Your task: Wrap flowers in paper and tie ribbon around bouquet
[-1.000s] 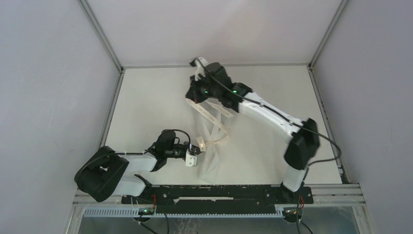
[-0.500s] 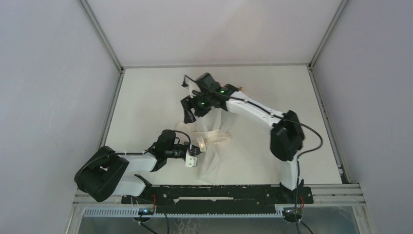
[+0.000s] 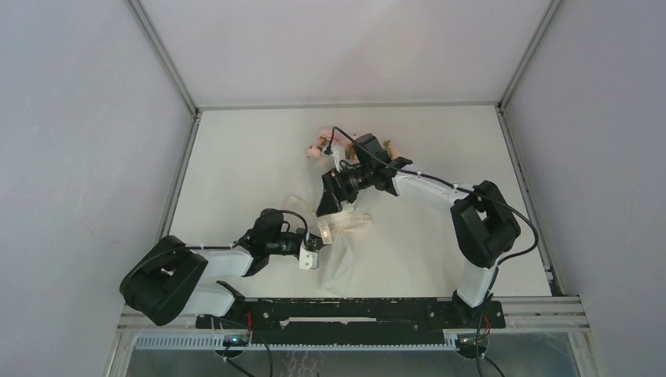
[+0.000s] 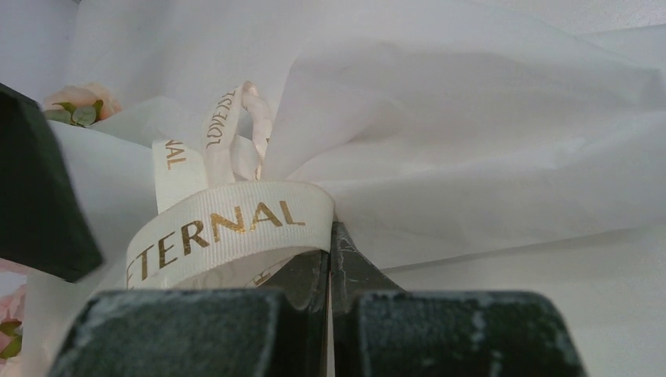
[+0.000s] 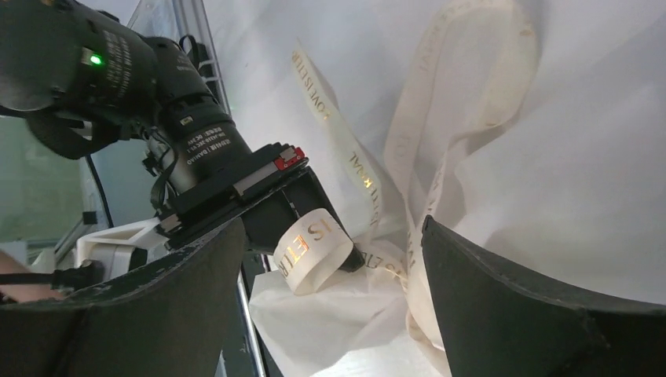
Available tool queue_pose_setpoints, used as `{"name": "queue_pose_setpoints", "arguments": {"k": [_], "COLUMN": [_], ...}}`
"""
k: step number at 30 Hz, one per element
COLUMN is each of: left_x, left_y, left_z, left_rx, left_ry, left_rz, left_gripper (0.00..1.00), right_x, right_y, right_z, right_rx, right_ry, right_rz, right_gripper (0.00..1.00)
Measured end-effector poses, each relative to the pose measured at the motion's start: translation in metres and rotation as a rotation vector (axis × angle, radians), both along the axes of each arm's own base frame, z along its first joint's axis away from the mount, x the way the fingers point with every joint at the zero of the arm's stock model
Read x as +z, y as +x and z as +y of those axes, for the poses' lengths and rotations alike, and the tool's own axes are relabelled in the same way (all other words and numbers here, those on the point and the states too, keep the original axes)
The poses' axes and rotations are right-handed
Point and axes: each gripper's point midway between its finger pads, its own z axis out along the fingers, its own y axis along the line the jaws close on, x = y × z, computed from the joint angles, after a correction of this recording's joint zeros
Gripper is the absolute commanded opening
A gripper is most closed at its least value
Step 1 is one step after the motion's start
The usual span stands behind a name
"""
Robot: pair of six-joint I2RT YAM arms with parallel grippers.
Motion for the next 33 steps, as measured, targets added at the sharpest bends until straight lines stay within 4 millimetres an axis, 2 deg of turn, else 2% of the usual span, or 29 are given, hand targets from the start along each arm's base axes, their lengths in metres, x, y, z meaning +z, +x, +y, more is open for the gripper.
{"name": "queue_pose_setpoints", "arguments": {"k": [3, 7, 8, 9, 14, 15, 22, 23, 26, 27, 31, 33], "left_x": [0.0, 0.0, 0.0, 0.0, 0.0, 0.0, -0.001, -0.001, -0.001, -0.001, 0.013, 0.026], "left_y": [0.0, 0.001, 0.001, 0.001, 0.002, 0.003, 0.004, 0.004, 0.006, 0.007, 0.022, 0.026], "left_z": [0.0, 0.0, 0.0, 0.0, 0.001, 0.001, 0.002, 0.002, 0.003, 0.004, 0.012, 0.017], "left_rx": [0.003, 0.007, 0.008, 0.009, 0.02, 0.022, 0.04, 0.042, 0.053, 0.066, 0.217, 0.277], "left_ry": [0.001, 0.001, 0.001, 0.001, 0.002, 0.003, 0.006, 0.007, 0.009, 0.01, -0.029, -0.059], "left_rz": [0.0, 0.004, 0.004, 0.003, 0.006, 0.006, 0.019, 0.02, 0.023, 0.026, 0.097, 0.15], "left_gripper": [0.0, 0.0, 0.0, 0.0, 0.0, 0.0, 0.0, 0.03, 0.32, 0.38, 0.41, 0.48], "right_x": [-0.018, -0.026, -0.025, -0.024, -0.025, -0.026, -0.045, -0.045, -0.04, -0.037, -0.025, -0.026], "right_y": [-0.012, -0.03, -0.033, -0.036, -0.046, -0.047, -0.053, -0.053, -0.049, -0.048, -0.036, -0.032], "right_z": [0.008, 0.016, 0.017, 0.017, 0.016, 0.016, 0.0, -0.003, -0.011, -0.012, -0.014, -0.014], "right_rx": [0.035, 0.091, 0.105, 0.12, 0.153, 0.155, 0.118, 0.108, 0.065, 0.052, -0.011, -0.041], "right_ry": [-0.013, -0.011, -0.006, 0.0, 0.013, 0.011, -0.021, -0.022, -0.008, 0.0, 0.024, 0.03], "right_rz": [0.055, 0.105, 0.107, 0.111, 0.138, 0.139, 0.188, 0.189, 0.173, 0.163, 0.095, 0.078], "right_gripper": [0.84, 0.65, 0.58, 0.46, 0.06, 0.0, 0.0, 0.0, 0.0, 0.0, 0.0, 0.0]}}
